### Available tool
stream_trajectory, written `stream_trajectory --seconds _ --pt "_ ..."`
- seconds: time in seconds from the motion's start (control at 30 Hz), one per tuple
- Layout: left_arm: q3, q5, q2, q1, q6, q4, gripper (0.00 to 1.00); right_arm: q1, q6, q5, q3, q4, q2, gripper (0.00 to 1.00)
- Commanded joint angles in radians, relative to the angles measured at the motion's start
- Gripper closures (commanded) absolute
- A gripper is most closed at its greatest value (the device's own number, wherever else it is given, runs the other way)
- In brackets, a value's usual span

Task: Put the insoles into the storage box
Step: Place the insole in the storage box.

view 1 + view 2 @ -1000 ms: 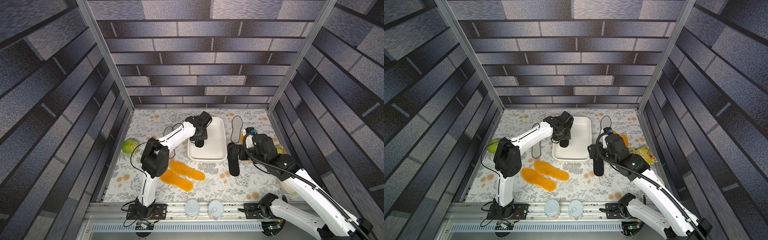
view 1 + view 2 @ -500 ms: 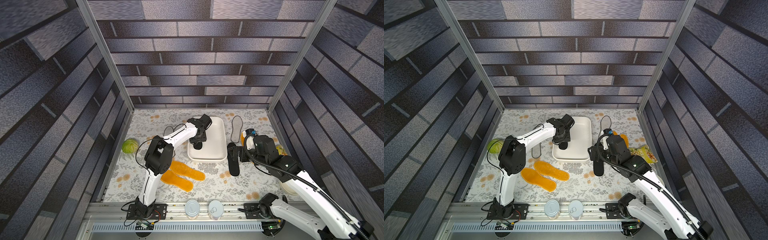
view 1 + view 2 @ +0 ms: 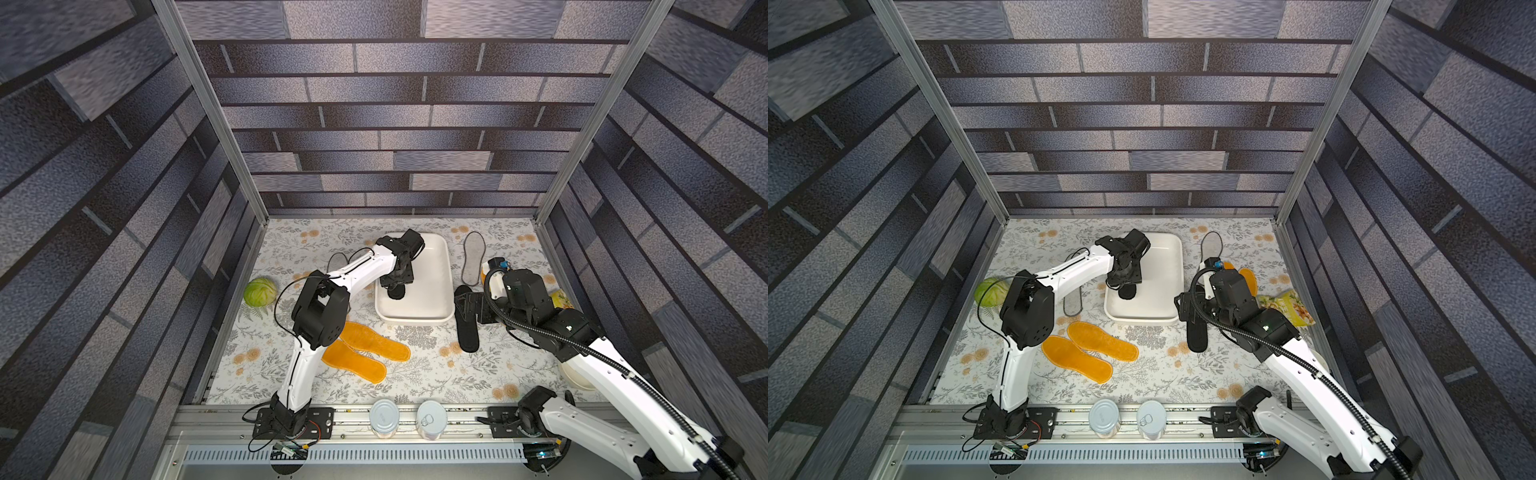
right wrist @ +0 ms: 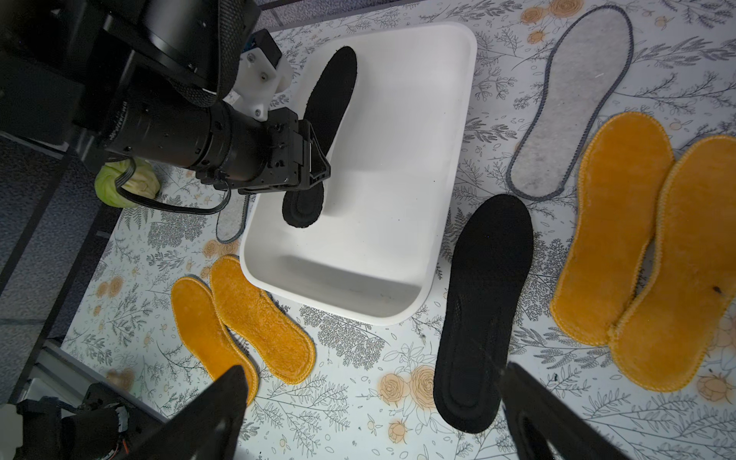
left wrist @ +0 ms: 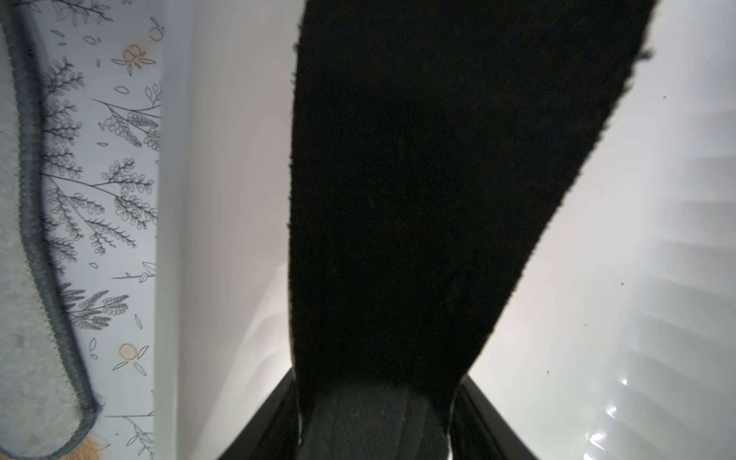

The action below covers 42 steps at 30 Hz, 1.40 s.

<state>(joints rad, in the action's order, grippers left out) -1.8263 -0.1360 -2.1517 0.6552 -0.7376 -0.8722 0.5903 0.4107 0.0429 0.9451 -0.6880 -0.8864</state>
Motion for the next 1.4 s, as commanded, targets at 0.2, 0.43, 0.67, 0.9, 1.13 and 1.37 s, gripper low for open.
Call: stream_trajectory --seconds 0.2,0.43,0.67,0.9,1.13,1.37 --pt "-0.034 -0.008 -0.033 0.006 0.024 -0.033 0.42 -0.008 0.007 -0.012 -0.011 0.005 0.001 0.00" --pt "-0.031 -0.004 -0.045 0.004 0.040 -0.037 0.42 -0.008 0.010 -0.014 -0.014 0.008 -0.003 0.00" --pt "-0.022 -0.005 -0.047 0.004 0.044 -0.036 0.41 -0.008 0.016 -0.020 -0.008 0.010 -0.015 0.00" --pt "-0.006 -0.013 -0.043 0.004 0.040 -0.035 0.41 -0.008 0.022 -0.019 -0.011 0.012 -0.012 0.00" --pt "0.005 -0.011 -0.051 0.003 0.030 -0.030 0.41 -0.007 0.022 -0.020 -0.016 0.016 -0.016 0.00" --pt "0.002 -0.006 -0.063 0.002 0.026 -0.024 0.41 -0.007 0.021 -0.016 -0.018 0.016 -0.014 0.00"
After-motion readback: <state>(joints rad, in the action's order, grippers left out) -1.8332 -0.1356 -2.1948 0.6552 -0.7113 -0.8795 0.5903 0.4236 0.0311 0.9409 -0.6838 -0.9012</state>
